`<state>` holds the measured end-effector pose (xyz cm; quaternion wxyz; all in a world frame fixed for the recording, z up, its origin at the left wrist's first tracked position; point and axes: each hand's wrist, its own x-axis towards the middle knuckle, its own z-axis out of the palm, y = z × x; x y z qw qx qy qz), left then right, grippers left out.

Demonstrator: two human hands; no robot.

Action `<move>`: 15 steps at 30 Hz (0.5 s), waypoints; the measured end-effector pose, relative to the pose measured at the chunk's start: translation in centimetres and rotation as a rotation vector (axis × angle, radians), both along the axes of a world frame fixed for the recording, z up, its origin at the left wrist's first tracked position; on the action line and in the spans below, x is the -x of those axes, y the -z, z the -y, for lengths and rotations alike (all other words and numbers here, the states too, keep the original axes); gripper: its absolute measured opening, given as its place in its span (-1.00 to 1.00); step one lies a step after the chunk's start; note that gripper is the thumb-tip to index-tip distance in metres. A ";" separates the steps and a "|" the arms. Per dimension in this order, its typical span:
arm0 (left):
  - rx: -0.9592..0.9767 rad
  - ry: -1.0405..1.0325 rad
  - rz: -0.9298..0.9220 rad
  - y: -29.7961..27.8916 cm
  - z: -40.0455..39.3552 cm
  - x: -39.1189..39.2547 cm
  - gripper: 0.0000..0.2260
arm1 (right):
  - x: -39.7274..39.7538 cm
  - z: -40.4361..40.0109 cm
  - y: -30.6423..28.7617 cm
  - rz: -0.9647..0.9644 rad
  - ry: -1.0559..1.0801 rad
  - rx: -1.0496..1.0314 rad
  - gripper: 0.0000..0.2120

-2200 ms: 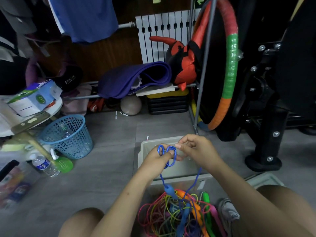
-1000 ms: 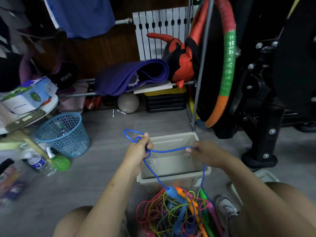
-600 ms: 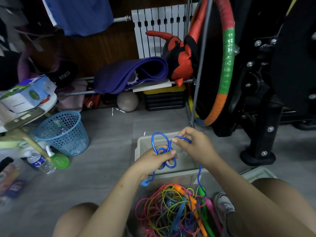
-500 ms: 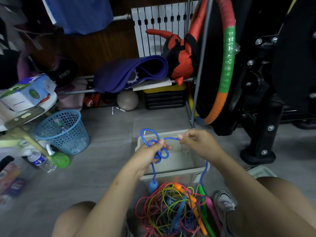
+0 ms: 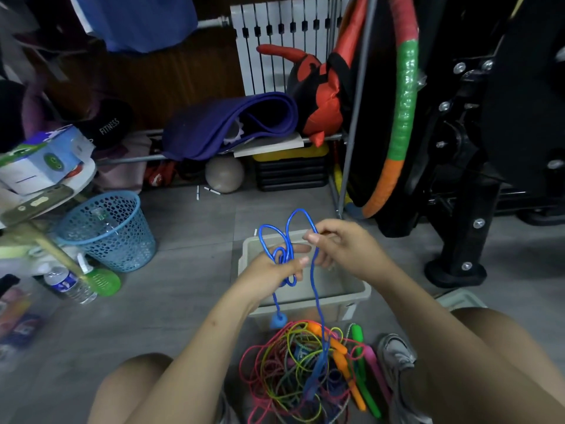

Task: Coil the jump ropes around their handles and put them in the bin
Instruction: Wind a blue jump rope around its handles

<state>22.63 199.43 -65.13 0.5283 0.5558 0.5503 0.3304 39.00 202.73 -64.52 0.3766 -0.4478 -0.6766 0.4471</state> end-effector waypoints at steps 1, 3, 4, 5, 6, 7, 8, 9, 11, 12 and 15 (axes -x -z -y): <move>-0.022 0.033 -0.015 0.2 0.0 -0.1 -0.87 | 0.2 -0.1 -0.1 -0.016 0.020 -0.019 -0.90; -0.052 0.055 -0.051 0.3 -0.1 -0.3 -0.92 | 0.3 -0.3 -0.1 -0.057 0.047 -0.031 -0.88; -0.056 0.056 -0.058 0.3 -0.1 -0.3 -0.97 | 0.3 -0.4 -0.2 -0.072 0.053 -0.044 -0.87; -0.061 0.048 -0.054 0.3 -0.1 -0.3 -0.96 | 0.3 -0.4 -0.1 -0.080 0.062 -0.061 -0.87; -0.062 0.028 -0.044 0.3 -0.2 -0.3 -0.92 | 0.4 -0.5 0.0 -0.091 0.070 -0.069 -0.88; -0.051 -0.013 -0.026 0.3 -0.4 -0.3 -0.88 | 0.4 -0.6 0.2 -0.096 0.080 -0.055 -0.90; -0.028 -0.068 0.008 0.2 -0.5 -0.2 -0.86 | 0.5 -0.6 0.6 -0.088 0.084 -0.008 -0.90; 0.000 -0.123 0.067 0.1 -0.6 -0.1 -0.84 | 0.7 -0.5 0.8 -0.063 0.074 0.080 -0.86; 0.042 -0.201 0.188 0.0 -0.8 0.3 -0.83 | 1.1 0.2 1.5 0.040 -0.039 0.300 -0.66; 0.050 -0.224 0.212 -0.1 -1.0 0.6 -0.83 | 1.3 0.6 1.7 0.094 -0.129 0.383 -0.59; 0.036 -0.327 0.324 -0.7 -1.4 1.7 -0.79 | 1.1 1.7 2.0 0.299 -0.344 0.420 -0.56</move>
